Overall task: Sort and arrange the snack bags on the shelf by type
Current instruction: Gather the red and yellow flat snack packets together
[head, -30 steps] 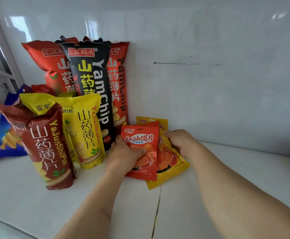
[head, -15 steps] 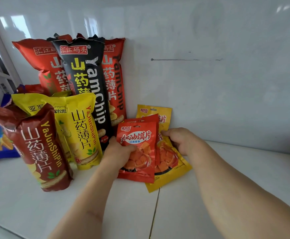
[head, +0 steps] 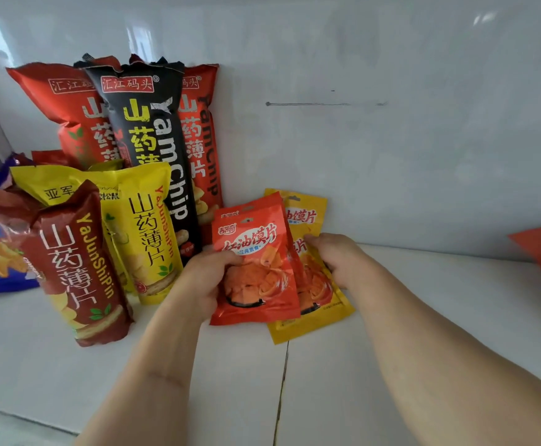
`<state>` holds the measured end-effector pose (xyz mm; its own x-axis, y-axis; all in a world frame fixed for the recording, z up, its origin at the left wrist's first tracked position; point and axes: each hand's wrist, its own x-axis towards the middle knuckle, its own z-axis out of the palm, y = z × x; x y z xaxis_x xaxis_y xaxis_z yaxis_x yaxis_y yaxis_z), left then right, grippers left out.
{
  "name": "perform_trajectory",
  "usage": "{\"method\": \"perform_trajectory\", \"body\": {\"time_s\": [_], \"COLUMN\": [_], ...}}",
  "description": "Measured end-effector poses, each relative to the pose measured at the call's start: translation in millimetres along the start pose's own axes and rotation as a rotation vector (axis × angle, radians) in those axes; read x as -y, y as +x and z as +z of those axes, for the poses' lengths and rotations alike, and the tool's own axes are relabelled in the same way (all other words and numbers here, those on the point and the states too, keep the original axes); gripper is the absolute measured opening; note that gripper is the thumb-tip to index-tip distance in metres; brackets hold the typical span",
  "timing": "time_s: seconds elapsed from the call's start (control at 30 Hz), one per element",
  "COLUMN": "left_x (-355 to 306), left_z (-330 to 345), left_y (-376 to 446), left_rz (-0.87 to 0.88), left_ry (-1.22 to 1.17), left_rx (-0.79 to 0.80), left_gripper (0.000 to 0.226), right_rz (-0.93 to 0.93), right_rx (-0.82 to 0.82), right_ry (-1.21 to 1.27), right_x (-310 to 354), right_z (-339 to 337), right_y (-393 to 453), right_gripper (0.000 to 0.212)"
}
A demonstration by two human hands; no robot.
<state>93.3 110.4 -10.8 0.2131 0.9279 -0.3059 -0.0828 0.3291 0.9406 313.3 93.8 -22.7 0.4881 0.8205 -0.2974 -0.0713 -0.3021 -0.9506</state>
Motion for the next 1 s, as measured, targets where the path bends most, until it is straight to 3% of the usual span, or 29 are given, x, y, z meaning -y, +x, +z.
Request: {"method": "perform_trajectory", "body": {"time_s": [0.27, 0.4, 0.67, 1.0], "left_x": [3, -1, 8, 26], "left_z": [16, 43, 98, 136], "left_y": [-9, -13, -11, -5], "left_rz": [-0.028, 0.003, 0.071, 0.140], "left_ry": [-0.052, -0.042, 0.097, 0.233], "left_rx": [0.144, 0.200, 0.147, 0.057], "left_gripper": [0.025, 0.011, 0.012, 0.010], "right_rz": [-0.097, -0.146, -0.156, -0.120], "right_rx": [-0.197, -0.318, -0.510, -0.517], "right_ry": [0.063, 0.052, -0.003, -0.055], "right_x": [-3, 2, 5, -15], "right_z": [-42, -75, -134, -166], "right_y": [-32, -52, -70, -58], "right_gripper": [0.016, 0.018, 0.025, 0.020]}}
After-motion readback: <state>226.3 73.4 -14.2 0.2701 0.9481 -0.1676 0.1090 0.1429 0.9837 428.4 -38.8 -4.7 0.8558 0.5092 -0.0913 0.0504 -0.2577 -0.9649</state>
